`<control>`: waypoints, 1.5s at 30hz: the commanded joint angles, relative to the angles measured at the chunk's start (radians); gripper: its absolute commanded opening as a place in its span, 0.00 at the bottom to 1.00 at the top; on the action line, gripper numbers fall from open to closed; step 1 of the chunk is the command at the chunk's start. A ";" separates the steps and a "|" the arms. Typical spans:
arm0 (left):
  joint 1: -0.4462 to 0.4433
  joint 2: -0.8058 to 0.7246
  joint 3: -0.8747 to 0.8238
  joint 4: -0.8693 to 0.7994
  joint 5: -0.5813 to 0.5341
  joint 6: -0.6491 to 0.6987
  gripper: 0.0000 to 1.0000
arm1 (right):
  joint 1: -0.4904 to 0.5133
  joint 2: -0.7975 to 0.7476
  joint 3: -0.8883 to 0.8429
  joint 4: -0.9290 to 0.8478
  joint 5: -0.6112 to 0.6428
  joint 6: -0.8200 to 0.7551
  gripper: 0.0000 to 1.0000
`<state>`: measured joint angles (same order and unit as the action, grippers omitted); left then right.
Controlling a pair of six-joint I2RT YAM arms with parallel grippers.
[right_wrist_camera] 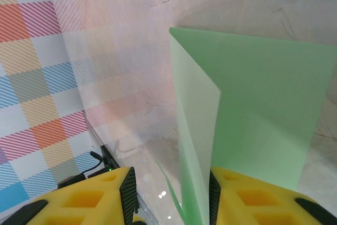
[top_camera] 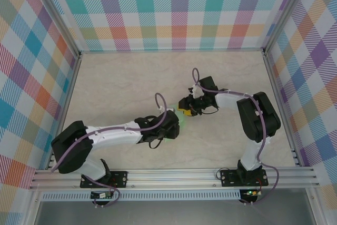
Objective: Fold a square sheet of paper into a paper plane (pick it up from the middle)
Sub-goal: Fourth fold the wing at the center of the table.
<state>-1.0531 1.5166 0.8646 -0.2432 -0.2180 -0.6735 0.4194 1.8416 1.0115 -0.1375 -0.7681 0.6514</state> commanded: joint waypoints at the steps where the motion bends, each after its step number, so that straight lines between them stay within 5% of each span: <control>1: -0.063 0.077 0.067 -0.111 -0.191 -0.017 0.43 | -0.002 0.025 0.026 -0.030 -0.062 -0.037 0.40; 10: -0.146 0.199 0.130 -0.204 -0.374 -0.070 0.46 | -0.002 0.034 0.059 -0.068 -0.077 -0.055 0.40; 24: -0.148 0.222 0.102 -0.179 -0.377 -0.061 0.38 | -0.002 0.027 0.064 -0.079 -0.068 -0.050 0.39; 37: -0.147 0.232 0.064 -0.120 -0.337 -0.065 0.42 | -0.002 0.027 0.067 -0.074 -0.070 -0.041 0.36; 45: -0.145 0.221 0.048 -0.108 -0.342 -0.067 0.30 | -0.002 0.028 0.065 -0.078 -0.066 -0.039 0.36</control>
<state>-1.1900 1.7374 0.9360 -0.3595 -0.5587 -0.7364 0.4194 1.8679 1.0512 -0.2016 -0.8131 0.6197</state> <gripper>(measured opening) 0.310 0.356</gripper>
